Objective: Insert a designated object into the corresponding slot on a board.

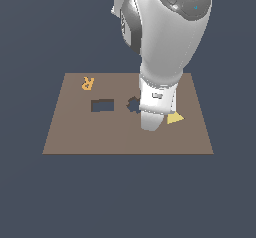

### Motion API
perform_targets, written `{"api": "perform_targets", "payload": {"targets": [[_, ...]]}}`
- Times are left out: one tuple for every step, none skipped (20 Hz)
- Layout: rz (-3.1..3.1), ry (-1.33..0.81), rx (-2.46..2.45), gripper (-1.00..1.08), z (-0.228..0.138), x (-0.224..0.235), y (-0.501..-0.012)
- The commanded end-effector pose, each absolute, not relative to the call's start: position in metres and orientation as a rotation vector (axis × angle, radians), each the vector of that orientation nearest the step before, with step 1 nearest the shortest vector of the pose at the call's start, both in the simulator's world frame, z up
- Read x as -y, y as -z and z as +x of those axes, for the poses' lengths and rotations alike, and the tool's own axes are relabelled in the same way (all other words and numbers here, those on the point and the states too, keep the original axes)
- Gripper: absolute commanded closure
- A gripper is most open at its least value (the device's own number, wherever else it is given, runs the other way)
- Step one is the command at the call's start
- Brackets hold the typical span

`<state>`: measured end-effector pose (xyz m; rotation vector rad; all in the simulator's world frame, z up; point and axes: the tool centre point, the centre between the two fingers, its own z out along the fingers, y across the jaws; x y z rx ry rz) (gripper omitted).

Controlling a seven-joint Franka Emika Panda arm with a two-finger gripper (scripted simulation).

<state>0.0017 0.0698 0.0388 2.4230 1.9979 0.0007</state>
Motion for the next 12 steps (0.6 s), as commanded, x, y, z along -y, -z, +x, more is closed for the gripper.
{"api": "perform_targets", "payload": {"targets": [[2.321, -0.001, -2.115, 1.08, -0.002, -0.065, -0.039], [2.280, -0.001, -2.159, 1.08, -0.003, -0.063, -0.039], [2.238, -0.001, -2.202, 1.08, -0.004, -0.061, -0.040], [2.196, -0.001, -2.244, 1.08, -0.005, -0.059, -0.040], [2.153, -0.001, -2.285, 1.08, -0.006, -0.057, -0.040], [2.111, -0.001, -2.324, 1.08, -0.007, -0.055, -0.040], [2.070, -0.001, -2.360, 1.08, -0.008, -0.053, -0.040], [2.031, -0.001, -2.394, 1.08, -0.008, -0.051, -0.040], [1.992, -0.001, -2.426, 1.08, -0.009, -0.049, -0.040], [1.955, -0.001, -2.456, 1.08, -0.010, -0.047, -0.040], [1.920, -0.001, -2.484, 1.08, -0.010, -0.046, -0.040], [1.885, -0.001, -2.511, 1.08, -0.010, -0.044, -0.040]]}}
